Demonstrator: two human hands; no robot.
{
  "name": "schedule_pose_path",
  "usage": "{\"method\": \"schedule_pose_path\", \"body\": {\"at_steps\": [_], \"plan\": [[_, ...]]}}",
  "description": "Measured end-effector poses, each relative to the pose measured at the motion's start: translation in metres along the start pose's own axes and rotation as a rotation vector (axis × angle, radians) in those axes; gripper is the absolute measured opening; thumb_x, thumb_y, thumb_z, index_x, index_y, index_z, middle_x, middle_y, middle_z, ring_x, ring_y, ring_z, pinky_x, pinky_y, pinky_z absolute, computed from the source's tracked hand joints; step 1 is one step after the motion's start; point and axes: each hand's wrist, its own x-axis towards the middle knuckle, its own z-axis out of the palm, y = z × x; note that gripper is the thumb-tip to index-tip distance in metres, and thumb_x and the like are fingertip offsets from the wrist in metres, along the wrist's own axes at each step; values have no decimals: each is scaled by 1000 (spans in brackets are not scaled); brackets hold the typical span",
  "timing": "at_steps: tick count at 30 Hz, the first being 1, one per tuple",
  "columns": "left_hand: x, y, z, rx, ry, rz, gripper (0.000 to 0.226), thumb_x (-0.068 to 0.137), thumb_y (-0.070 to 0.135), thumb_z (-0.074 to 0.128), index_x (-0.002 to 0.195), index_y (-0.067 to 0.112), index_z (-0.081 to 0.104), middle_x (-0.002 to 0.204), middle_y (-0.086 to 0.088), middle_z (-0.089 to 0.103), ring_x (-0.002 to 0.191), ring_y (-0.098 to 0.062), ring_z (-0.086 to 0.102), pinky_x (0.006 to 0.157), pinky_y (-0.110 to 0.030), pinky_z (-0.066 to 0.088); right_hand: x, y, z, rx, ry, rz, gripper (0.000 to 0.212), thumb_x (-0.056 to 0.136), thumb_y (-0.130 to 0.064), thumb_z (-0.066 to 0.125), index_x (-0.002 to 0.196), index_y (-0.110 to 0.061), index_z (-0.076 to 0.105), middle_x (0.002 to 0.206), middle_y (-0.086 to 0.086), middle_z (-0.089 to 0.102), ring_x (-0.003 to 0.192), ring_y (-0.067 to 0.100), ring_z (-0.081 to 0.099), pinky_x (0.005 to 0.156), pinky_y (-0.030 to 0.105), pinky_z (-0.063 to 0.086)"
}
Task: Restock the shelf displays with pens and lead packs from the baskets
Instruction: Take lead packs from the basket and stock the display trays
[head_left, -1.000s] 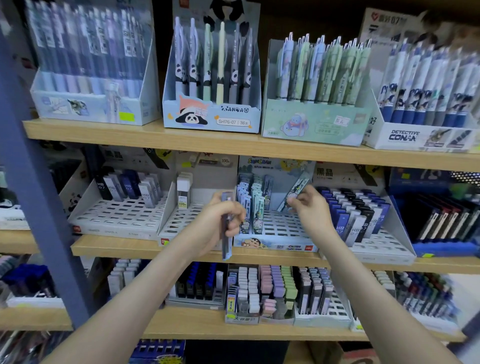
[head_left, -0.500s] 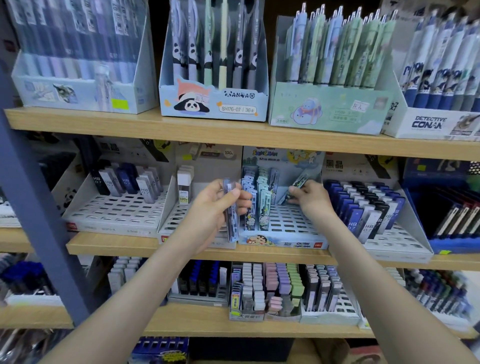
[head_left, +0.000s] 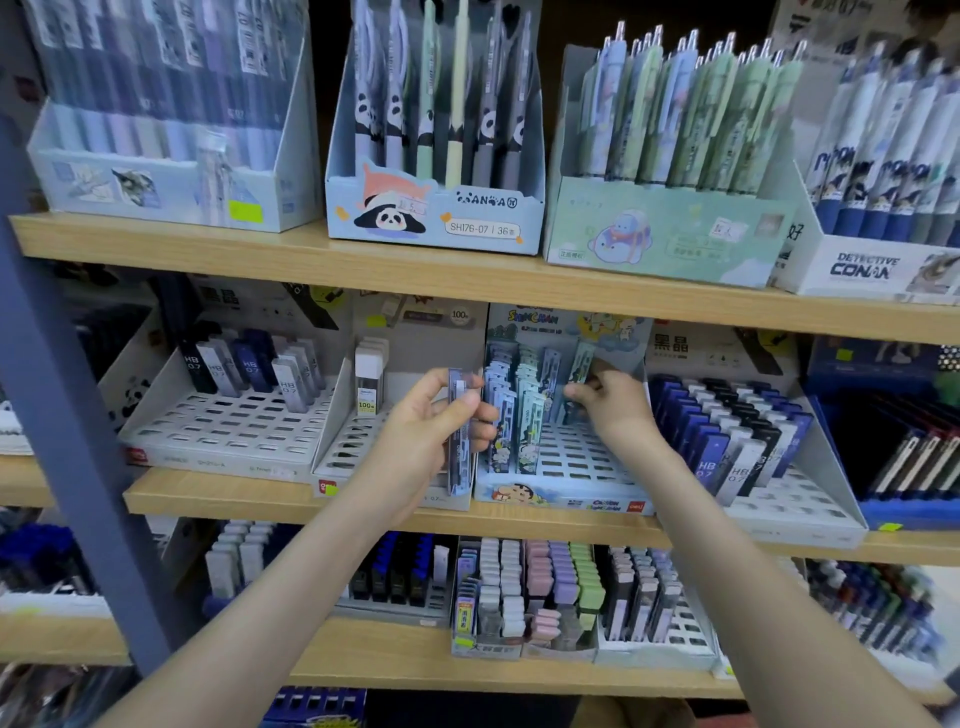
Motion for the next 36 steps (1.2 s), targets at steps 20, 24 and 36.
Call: {"method": "schedule_pose_path", "body": {"at_steps": [20, 24, 36], "plan": [[4, -1, -4, -38, 8, 9, 13, 96, 4, 49, 101, 14, 57, 71, -1, 68, 66, -12, 63, 64, -24, 54, -1, 6, 8, 203, 139, 97, 32, 94, -19, 60, 69, -10, 43, 68, 0, 50, 62, 14, 45, 55, 30, 32], [4, -1, -2, -52, 9, -3, 14, 96, 4, 49, 104, 12, 57, 72, 0, 68, 66, -11, 63, 65, -23, 54, 3, 4, 2, 128, 72, 87, 35, 95, -16, 58, 66, -14, 40, 67, -3, 49, 58, 13, 42, 50, 27, 31], [4, -1, 6, -49, 43, -54, 16, 99, 6, 45, 110, 7, 56, 65, 4, 63, 61, -8, 58, 60, -21, 50, 9, 2, -1, -7, 5, 63, 27, 97, -4, 46, 71, -10, 49, 80, -3, 61, 84, 19, 58, 68, 28, 42]]}}
